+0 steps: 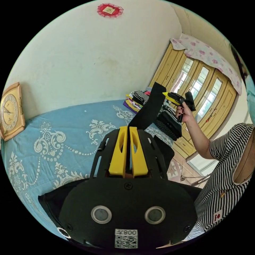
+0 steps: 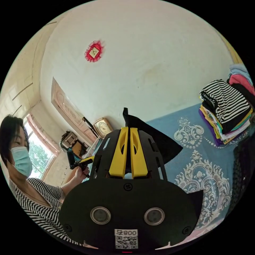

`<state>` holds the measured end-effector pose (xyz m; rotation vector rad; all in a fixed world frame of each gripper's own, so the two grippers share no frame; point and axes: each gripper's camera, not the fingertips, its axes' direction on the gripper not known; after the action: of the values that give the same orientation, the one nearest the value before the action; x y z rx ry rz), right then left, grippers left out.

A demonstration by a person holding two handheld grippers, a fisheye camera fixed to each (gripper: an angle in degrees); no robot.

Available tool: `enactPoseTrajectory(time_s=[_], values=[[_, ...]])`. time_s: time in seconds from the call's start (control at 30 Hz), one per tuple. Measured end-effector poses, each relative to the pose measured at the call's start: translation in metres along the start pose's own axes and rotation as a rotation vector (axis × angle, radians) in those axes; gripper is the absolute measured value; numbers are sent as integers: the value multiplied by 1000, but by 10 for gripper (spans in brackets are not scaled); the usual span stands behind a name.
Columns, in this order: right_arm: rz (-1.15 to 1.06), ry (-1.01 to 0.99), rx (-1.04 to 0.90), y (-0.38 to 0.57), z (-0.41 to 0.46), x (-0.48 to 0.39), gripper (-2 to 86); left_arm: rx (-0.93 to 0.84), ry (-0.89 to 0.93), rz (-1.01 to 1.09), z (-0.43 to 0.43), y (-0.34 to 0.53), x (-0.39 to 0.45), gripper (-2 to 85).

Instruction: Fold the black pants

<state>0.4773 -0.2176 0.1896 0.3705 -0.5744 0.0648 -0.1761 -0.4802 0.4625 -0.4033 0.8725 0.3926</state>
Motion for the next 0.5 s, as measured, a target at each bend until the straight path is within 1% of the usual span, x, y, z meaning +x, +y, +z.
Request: enactPoseTrajectory(time_s=[0.07,0.1,0.13,0.17,0.23,0.27,0.37,0.5], values=[[73,86,-9,-11,8,27,8,-40,37,-82,17,-15,-15,19],[110,133,-21,-12,12,38,8,-97,16,-121,29,-20,-25,22],[210,189,-66,-13,22,64,9,-143,-63,-188,36,-18,-34,26],[265,240,-109,-11,31,88,11,-156,-89,-212,38,-15,-37,27],[393,304,-188,1,42,123,11,-208,-88,-254,37,7,-46,34],[423,319,-208,12,44,135,10,-218,-84,-262,34,14,-47,37],[412,326,-226,36,43,144,13,-295,-104,-323,14,61,-53,50],[453,281,-253,54,41,157,34,-403,-223,-458,-24,114,-70,64]])
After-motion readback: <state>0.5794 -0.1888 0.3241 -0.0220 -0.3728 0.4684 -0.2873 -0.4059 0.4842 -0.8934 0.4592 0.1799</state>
